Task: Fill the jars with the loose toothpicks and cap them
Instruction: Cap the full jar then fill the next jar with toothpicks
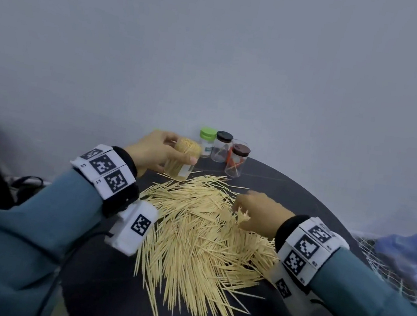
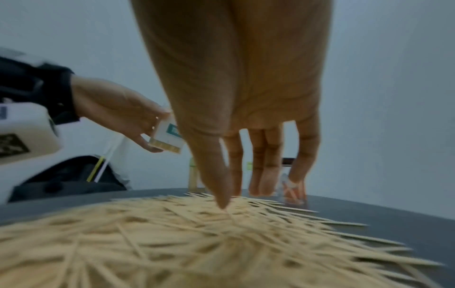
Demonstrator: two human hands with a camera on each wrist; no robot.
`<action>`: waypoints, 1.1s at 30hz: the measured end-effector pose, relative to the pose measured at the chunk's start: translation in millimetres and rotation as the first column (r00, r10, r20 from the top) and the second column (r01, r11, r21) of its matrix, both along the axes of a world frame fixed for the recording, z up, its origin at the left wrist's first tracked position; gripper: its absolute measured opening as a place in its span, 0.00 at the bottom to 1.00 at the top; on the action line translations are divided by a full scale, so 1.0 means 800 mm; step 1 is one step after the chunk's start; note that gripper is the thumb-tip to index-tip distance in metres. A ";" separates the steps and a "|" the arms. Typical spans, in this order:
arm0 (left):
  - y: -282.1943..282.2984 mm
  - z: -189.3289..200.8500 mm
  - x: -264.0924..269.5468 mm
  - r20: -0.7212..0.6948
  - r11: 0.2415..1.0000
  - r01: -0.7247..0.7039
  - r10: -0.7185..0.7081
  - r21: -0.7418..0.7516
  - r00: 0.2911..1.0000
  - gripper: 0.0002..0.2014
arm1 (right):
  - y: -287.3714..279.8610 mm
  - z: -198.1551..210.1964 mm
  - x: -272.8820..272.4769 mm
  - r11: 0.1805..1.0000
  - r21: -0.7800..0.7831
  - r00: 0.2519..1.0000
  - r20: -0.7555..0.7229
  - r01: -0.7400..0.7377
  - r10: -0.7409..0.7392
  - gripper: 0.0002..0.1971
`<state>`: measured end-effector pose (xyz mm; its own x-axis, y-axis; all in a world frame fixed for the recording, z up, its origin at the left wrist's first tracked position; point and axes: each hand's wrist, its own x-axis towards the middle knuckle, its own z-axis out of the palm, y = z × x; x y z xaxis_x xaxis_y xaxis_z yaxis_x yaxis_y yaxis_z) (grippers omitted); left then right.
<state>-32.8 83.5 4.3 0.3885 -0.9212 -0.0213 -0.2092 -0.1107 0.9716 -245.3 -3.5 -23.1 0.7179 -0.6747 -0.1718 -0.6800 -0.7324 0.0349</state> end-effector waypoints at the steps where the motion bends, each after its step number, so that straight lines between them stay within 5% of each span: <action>1: 0.005 0.001 0.007 -0.005 1.000 -0.024 0.024 -0.008 1.000 0.24 | 0.007 0.002 0.016 0.995 0.048 0.996 0.025 -0.088 0.087 0.19; 6: 0.027 0.003 0.040 -0.021 0.994 -0.109 0.108 -0.023 0.994 0.23 | 0.040 0.003 0.097 0.905 0.230 0.934 0.102 -0.358 0.344 0.35; 16: 0.043 0.004 0.069 -0.027 0.984 -0.177 0.177 -0.024 0.984 0.26 | 0.060 -0.031 0.179 0.907 0.288 0.922 -0.147 -0.306 0.357 0.48; 26: 0.037 0.003 0.066 -0.022 0.986 -0.165 0.165 -0.019 0.986 0.22 | 0.035 -0.031 0.137 0.873 0.276 0.910 0.016 -0.402 0.414 0.33; 33: 0.026 0.000 0.055 -0.005 0.990 -0.141 0.141 -0.001 0.990 0.25 | 0.012 -0.029 0.101 0.915 0.215 0.934 -0.033 -0.342 0.356 0.28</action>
<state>10.9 104.7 4.5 0.5142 -0.8574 -0.0226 -0.1870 -0.1377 0.9727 -164.6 5.8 -46.0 0.8825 -0.3289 -0.3361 -0.3811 -0.9190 -0.1012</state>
